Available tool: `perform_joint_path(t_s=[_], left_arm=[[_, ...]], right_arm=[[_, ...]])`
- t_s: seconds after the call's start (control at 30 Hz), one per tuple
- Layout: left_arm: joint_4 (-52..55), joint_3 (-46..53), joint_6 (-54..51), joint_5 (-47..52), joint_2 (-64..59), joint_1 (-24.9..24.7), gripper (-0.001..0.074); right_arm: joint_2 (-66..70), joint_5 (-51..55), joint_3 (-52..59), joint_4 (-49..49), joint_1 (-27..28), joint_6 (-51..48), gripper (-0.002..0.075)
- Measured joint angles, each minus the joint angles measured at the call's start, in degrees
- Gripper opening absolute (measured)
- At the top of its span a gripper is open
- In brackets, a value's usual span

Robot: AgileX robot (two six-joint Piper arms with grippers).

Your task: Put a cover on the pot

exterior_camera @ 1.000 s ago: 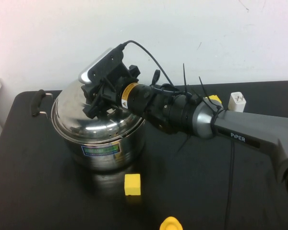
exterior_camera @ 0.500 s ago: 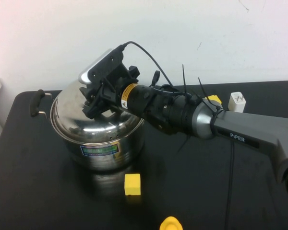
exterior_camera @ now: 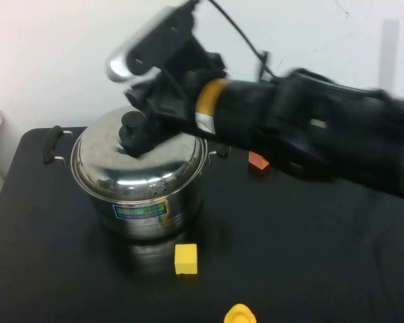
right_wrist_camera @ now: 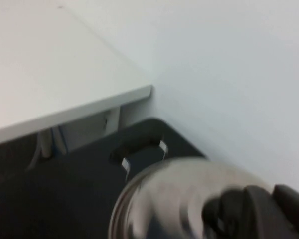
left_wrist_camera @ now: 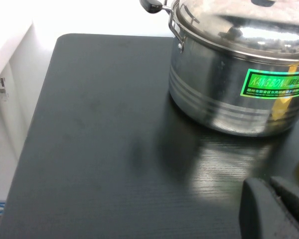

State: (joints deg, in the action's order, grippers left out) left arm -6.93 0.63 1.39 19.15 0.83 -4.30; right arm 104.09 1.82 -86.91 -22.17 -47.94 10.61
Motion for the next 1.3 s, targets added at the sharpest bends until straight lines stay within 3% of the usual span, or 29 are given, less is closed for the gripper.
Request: perform_joint_path(t_s=[0.23, 1.1, 1.17, 1.3], left_arm=[[0.0, 0.0, 0.0, 0.0, 0.0, 0.0, -0.0002], [0.0, 0.0, 0.1, 0.0, 0.0, 0.0, -0.0002], [0.0, 0.0, 0.1, 0.0, 0.0, 0.0, -0.0002], [0.0, 0.0, 0.1, 0.0, 0.0, 0.0, -0.0002]], right_arm=[[-16.3, -1.1, 17.2, 0.0, -0.2, 0.1, 0.0001], [-69.6, 8.1, 63.5, -0.4, -0.1, 1.6, -0.0002], [-72.7, 8.5, 65.7, -0.4, 1.4, 1.6, -0.0002], [-78.5, 8.7, 69.0, -1.0, 11.0, 1.6, -0.0002]])
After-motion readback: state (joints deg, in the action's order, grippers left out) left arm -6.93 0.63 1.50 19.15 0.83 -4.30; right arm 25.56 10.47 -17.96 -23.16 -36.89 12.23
